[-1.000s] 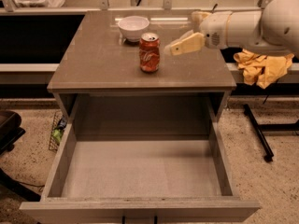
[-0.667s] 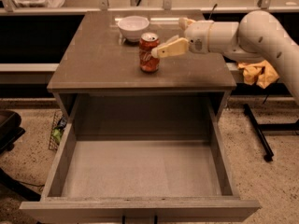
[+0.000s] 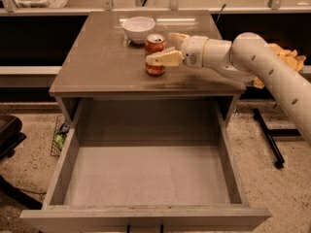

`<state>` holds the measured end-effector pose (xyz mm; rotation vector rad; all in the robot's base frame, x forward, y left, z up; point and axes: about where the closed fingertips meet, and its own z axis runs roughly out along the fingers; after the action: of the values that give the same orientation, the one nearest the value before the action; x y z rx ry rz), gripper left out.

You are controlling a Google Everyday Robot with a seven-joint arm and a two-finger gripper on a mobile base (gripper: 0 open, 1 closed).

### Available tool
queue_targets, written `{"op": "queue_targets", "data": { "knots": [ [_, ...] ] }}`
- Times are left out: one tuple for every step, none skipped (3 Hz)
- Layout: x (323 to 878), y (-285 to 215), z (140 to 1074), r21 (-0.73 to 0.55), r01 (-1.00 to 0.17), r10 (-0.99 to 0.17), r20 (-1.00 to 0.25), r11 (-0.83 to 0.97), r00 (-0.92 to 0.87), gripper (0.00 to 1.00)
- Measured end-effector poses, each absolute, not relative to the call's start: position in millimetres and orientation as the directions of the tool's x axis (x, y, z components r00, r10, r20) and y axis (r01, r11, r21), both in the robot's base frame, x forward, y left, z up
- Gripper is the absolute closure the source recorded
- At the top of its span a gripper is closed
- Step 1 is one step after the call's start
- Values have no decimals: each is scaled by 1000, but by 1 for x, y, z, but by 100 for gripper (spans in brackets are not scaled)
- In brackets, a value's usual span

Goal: Place coke can into top drawer

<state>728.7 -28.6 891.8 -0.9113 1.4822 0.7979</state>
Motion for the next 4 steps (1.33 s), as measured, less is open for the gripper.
{"op": "queue_targets", "data": {
  "knots": [
    [722, -10, 896, -13, -903, -40, -999, 429, -5, 40],
    [720, -3, 898, -14, -908, -29, -1000, 418, 2, 63],
    [719, 1, 900, -16, -911, -31, -1000, 413, 4, 94],
    [719, 3, 903, -21, -911, -36, -999, 411, 7, 100]
  ]
}}
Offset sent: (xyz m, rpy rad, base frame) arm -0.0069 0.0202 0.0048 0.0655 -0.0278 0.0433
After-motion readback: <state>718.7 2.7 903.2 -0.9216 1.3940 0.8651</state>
